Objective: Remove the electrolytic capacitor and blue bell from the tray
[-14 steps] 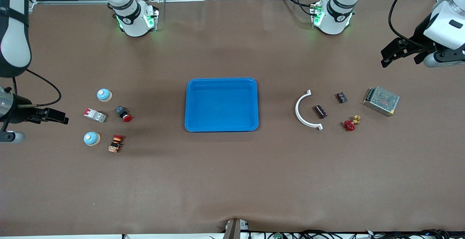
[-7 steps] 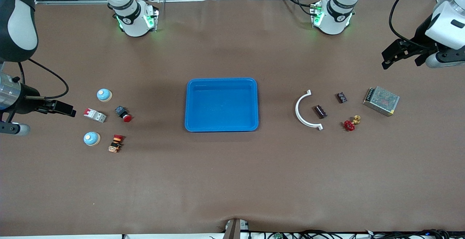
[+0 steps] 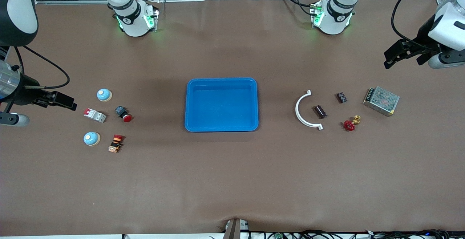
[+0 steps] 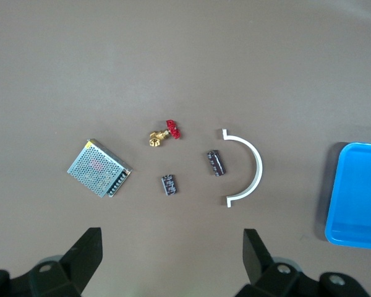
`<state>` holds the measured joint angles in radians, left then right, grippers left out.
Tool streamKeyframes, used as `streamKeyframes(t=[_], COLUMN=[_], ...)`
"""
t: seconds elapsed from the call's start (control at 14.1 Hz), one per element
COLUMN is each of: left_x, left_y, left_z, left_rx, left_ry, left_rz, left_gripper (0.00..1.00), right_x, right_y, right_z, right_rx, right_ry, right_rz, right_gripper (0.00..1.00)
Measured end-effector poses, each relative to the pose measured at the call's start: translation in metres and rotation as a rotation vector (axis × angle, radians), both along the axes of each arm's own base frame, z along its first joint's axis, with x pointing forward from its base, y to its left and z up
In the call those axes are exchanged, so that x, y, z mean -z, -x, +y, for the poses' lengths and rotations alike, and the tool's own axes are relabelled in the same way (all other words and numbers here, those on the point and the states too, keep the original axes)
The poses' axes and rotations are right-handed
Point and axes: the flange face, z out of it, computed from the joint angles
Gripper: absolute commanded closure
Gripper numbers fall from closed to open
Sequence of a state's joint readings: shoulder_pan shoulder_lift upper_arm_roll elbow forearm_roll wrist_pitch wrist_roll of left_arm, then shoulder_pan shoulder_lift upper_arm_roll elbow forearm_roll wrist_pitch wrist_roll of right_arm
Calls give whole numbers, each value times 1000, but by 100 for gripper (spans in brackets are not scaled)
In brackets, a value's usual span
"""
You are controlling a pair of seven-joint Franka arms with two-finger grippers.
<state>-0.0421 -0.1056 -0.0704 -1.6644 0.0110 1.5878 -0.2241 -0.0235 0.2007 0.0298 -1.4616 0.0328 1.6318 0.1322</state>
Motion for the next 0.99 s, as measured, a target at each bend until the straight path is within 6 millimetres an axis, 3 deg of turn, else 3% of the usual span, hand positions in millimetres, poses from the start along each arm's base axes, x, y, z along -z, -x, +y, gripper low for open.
streamKeyframes(t=[0.57, 0.99], left_x=[-15, -12], left_y=[5, 8], left_z=[4, -1], left_rx=[-8, 2], left_ry=[0, -4], left_rz=[-1, 27], left_gripper=[0, 0], right_x=[-14, -40], right_y=[7, 34], right_z=[5, 10], right_rx=[-8, -16], right_ry=[1, 3], right_rz=[-13, -38], right_gripper=[0, 0])
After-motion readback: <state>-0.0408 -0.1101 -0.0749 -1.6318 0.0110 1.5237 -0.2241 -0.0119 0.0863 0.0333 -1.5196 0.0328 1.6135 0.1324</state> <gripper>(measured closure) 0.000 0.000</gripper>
